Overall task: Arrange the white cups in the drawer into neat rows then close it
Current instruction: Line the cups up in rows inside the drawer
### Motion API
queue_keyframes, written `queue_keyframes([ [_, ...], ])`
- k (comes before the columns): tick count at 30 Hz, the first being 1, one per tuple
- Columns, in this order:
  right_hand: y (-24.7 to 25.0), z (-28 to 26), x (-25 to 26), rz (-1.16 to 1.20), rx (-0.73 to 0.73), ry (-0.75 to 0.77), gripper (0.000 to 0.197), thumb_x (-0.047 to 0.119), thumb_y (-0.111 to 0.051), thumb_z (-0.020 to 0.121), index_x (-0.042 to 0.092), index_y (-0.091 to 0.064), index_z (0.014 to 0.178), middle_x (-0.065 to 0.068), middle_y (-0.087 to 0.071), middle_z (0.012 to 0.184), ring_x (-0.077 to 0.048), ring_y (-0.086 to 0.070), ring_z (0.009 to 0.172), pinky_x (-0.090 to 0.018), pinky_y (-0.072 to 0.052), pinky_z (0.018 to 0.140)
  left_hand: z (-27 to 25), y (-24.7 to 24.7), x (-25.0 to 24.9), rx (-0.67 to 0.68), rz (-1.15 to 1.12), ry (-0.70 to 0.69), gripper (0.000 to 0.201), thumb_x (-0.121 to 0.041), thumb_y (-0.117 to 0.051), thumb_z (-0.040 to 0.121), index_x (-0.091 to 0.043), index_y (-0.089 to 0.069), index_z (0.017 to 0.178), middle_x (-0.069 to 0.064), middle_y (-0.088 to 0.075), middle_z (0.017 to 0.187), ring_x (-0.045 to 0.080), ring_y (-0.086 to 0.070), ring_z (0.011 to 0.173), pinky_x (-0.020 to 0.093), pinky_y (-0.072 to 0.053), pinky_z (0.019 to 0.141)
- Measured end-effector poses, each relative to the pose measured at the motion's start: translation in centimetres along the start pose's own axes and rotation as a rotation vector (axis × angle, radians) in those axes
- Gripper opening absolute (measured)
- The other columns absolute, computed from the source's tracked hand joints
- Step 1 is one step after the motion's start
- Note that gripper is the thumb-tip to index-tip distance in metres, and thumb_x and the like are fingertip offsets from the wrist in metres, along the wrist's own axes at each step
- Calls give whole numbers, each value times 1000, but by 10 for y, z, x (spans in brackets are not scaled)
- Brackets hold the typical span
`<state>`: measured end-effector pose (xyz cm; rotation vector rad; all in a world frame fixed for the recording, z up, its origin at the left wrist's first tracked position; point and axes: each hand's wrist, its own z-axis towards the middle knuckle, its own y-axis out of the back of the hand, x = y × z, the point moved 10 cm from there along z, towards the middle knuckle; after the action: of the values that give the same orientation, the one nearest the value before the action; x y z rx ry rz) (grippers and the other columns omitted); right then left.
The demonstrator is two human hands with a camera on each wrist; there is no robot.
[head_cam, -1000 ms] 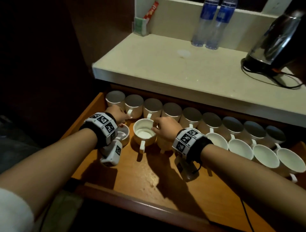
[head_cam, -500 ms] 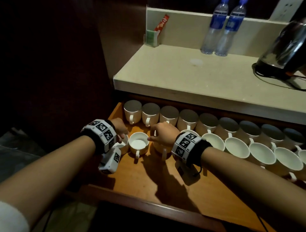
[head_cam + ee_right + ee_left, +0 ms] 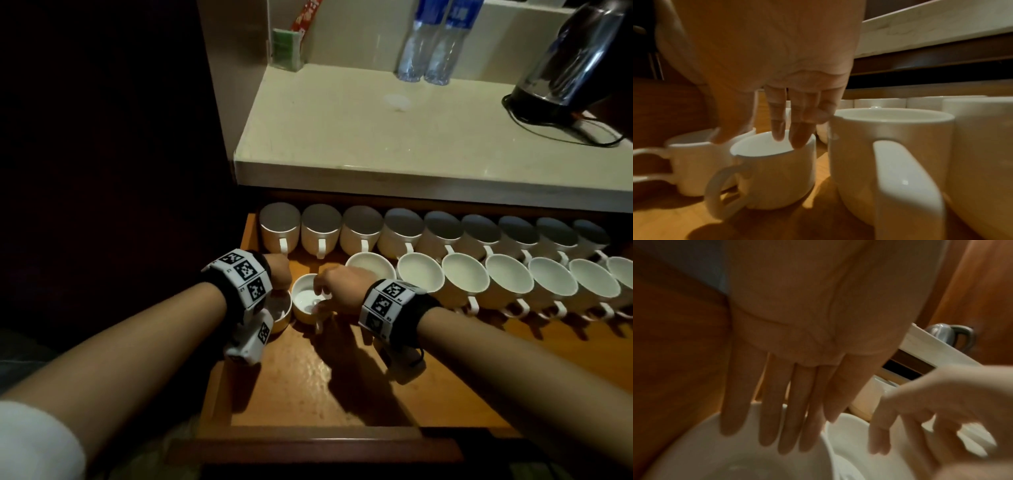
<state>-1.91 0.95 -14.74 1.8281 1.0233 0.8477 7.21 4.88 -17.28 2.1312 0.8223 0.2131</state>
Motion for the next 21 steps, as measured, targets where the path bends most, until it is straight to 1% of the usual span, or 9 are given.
queue_keyframes([
  [2,-3,3,3,-22,6,11,48,47,-66,81,18,-58,118,-5,-58,119,-24,-56,109,-30,-42,79,4,1,-1,26,1,-9,26,-15,-56,90,1,-64,109,8,-57,94,19,-53,86,27,-43,76],
  [5,-9,6,11,-104,48,55,44,35,-66,84,18,-55,122,-6,-59,121,-26,-57,108,-31,-42,78,6,5,0,30,16,-20,27,-14,-54,89,1,-64,109,8,-57,93,18,-52,84,26,-41,72],
  [8,-8,9,13,-163,48,75,42,33,-67,84,18,-56,122,-7,-61,119,-26,-58,107,-28,-38,74,12,11,0,13,11,-35,23,-17,-56,87,-3,-64,104,7,-57,95,20,-55,86,27,-44,73],
  [10,-4,11,11,-186,22,76,41,34,-66,85,19,-56,122,-8,-61,117,-27,-57,107,-28,-37,73,15,14,0,1,-29,-38,28,-18,-61,85,-1,-64,107,7,-58,94,21,-58,90,28,-46,74],
  [12,-2,12,13,-221,0,93,40,37,-65,85,19,-58,120,-7,-63,113,-26,-59,105,-29,-36,73,17,17,0,-14,-66,-38,32,-18,-65,82,0,-64,108,7,-59,92,19,-57,87,26,-46,69],
  [14,-1,12,17,-260,-20,112,38,40,-64,84,19,-62,115,-6,-65,108,-25,-60,101,-28,-37,72,19,18,-1,-22,-83,-34,35,-18,-66,82,1,-64,110,9,-62,97,20,-58,90,25,-45,68],
  [15,0,13,16,-269,-25,113,37,41,-64,84,19,-64,113,-5,-65,107,-24,-61,99,-28,-38,71,19,18,-1,-22,-87,-34,34,-18,-64,82,0,-64,111,10,-64,101,20,-59,91,24,-45,66],
  [18,7,14,9,-245,-31,77,35,41,-60,86,15,-66,109,-6,-67,105,-24,-63,96,-27,-39,68,21,19,-1,-16,-111,-37,30,-15,-58,86,-1,-66,111,11,-65,108,18,-55,89,19,-41,56],
  [21,14,16,1,-230,-43,57,34,39,-58,87,13,-67,106,-8,-66,104,-25,-63,95,-28,-38,68,20,21,-2,-12,-146,-28,30,-14,-56,86,0,-64,111,10,-62,100,19,-54,86,20,-40,51],
])
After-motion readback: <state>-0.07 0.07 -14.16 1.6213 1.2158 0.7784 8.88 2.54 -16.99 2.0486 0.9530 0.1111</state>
